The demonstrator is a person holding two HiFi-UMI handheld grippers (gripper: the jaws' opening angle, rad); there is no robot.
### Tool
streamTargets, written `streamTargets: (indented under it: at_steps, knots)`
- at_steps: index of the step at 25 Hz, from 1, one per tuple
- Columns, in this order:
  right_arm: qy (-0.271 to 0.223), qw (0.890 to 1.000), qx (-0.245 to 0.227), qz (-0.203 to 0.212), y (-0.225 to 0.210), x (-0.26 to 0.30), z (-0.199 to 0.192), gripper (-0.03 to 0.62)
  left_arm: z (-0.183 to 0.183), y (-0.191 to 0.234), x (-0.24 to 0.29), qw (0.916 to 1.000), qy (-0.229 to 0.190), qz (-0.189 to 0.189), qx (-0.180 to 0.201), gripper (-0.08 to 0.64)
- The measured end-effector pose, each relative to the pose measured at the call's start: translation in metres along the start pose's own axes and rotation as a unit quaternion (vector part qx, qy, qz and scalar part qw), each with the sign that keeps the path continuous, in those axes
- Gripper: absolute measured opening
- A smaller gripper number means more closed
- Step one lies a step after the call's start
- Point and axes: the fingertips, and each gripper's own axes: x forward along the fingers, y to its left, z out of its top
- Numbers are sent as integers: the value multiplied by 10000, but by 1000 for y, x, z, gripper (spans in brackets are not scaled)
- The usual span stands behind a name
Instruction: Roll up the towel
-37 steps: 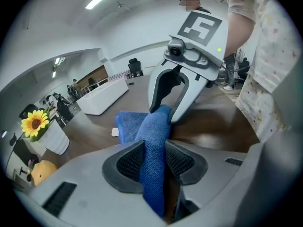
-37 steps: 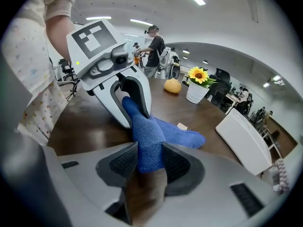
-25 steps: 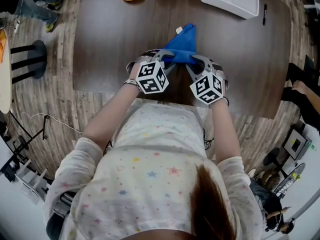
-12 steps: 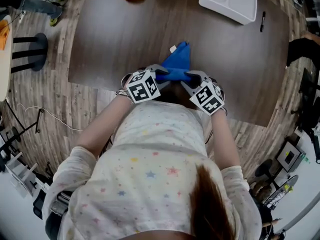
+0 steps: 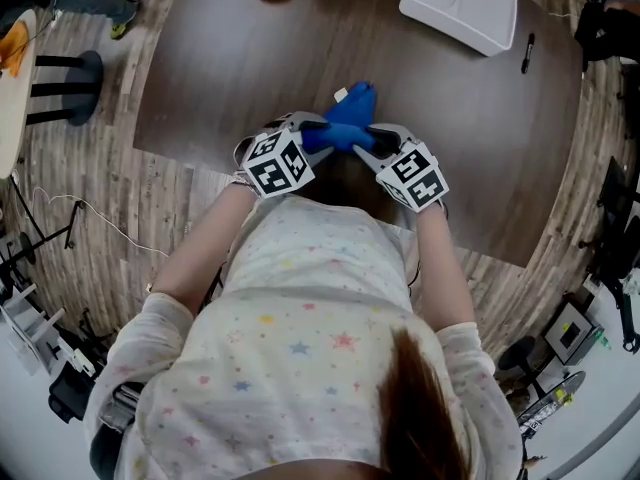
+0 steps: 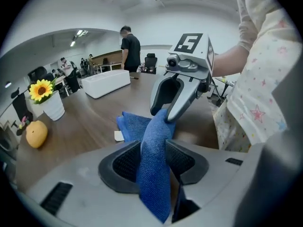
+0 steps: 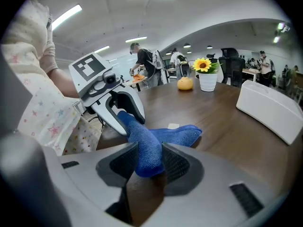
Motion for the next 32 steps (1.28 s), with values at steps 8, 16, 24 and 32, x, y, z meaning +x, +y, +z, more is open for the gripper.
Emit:
streamTargets:
  at_steps: [8, 16, 24, 32]
  knots:
    - [-97, 9998, 138, -40, -8, 0, 3, 149, 11, -5, -16, 9987, -143, 324, 355, 146]
    - [-182, 9989, 133, -400, -20, 1, 12, 147, 10, -9, -19, 9982, -212, 386, 404, 146]
    - [-201, 9957, 242, -872, -38, -1, 19, 146, 13, -5, -19, 9978, -251, 269, 550, 146]
    - [-206, 9931, 304, -1117, -53, -1, 24, 146, 15, 6, -18, 9978, -293, 197, 563, 146]
